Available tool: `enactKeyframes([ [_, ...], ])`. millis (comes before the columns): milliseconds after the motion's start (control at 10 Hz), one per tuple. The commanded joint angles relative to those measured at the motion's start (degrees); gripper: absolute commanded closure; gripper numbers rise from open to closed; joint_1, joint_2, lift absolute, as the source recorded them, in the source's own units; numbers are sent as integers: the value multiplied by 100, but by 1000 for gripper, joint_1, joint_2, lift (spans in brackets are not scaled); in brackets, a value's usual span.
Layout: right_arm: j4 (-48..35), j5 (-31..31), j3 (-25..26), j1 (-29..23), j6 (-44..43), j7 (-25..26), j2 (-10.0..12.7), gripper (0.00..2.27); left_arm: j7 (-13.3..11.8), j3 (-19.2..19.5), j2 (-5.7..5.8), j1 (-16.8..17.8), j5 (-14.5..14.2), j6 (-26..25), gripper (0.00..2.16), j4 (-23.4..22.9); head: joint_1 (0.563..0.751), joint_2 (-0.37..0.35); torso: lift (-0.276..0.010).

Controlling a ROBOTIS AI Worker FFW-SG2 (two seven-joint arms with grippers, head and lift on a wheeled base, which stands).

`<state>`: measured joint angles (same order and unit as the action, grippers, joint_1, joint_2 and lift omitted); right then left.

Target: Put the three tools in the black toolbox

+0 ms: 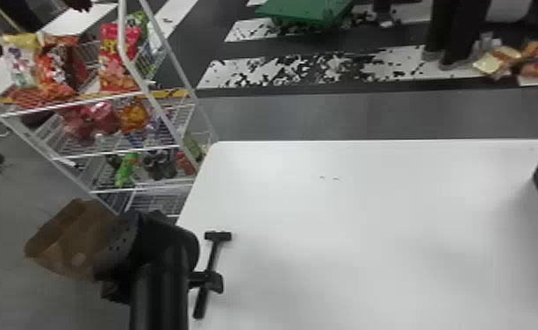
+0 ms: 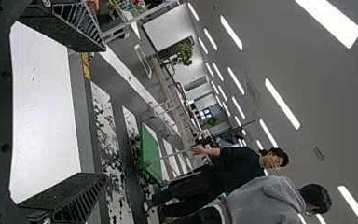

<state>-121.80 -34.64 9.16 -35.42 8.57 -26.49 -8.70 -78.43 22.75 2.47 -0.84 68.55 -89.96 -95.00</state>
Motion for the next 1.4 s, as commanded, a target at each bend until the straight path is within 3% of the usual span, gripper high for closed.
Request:
enactKeyframes([
  [0,16,-8,6,0,0,-6,0,39,-5,-25,-10,31,-26,-7,87,26,695,350,-55],
  [900,25,63,6,61,35,65,0,39,74,151,8,-127,-43,-7,87,52,695,350,-55],
  [1300,25,45,15,53,35,73,-9,39,65,151,26,40,-105,-7,167,272,695,350,-55],
])
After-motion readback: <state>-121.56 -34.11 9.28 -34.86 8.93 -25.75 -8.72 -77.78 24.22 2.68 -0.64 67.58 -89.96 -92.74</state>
